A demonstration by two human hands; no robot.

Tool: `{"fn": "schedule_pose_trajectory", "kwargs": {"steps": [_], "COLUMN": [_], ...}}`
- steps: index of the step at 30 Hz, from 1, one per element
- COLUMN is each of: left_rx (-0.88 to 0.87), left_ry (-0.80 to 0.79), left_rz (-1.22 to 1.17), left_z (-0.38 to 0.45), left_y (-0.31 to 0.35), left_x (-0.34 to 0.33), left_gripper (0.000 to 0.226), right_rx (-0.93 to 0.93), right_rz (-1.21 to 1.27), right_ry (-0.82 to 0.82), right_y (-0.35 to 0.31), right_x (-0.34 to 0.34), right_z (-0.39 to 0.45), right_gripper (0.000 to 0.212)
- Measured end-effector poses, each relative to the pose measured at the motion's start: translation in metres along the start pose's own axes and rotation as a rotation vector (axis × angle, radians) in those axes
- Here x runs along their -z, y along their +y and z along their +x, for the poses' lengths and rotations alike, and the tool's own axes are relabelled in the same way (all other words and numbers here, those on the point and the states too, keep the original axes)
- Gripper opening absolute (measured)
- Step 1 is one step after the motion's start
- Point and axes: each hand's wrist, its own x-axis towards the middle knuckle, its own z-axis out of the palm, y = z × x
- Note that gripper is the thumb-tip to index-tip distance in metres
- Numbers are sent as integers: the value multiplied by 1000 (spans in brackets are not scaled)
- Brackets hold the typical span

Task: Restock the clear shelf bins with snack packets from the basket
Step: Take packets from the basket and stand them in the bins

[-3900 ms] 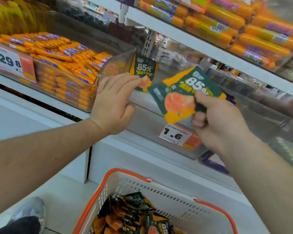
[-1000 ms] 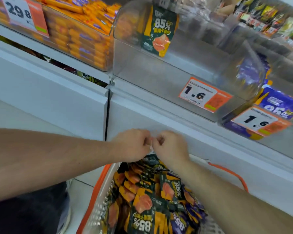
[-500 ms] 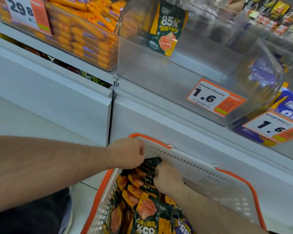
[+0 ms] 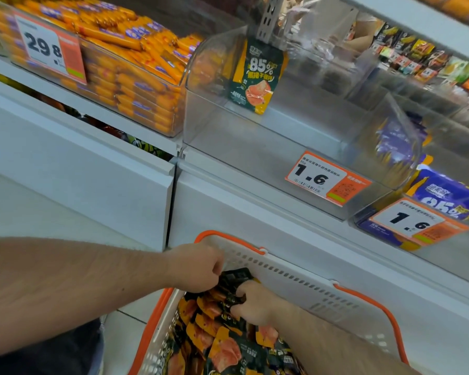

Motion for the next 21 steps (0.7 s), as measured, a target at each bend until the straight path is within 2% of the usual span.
{"fn": "schedule_pose_trajectory", "kwargs": {"steps": [3, 7, 9, 11, 14, 17, 19, 21], "left_rx": [-22, -28, -28, -32, -46, -98, -204, -350], "left_ry": [-13, -4, -2, 17, 70, 112, 139, 120], "left_rz": [59, 91, 104, 106, 79, 53, 35, 27], "left_z": [-1, 4, 6, 8, 11, 12, 10, 5], "left_y": [2, 1, 0, 1, -3, -8, -7, -3], "left_x": [1, -1, -2, -1, 0, -1, 0, 8], "left_gripper": [18, 21, 23, 24, 25, 38, 59, 83], "right_rx": [-45, -7, -6, -30, 44, 83, 21, -99], "right_rz": [51, -7, -44, -89, -195, 5, 215, 510], "right_ry": [43, -19, -37, 6, 193, 386, 440, 455], "right_y": [0, -7, -6, -5, -7, -14, -16, -14], "right_x": [-2, -9, -13, -8, 8, 24, 32, 35], "right_z": [7, 22, 27, 26, 13, -4, -12, -15], "right_gripper": [38, 24, 37, 47, 44, 47, 45, 34]}}
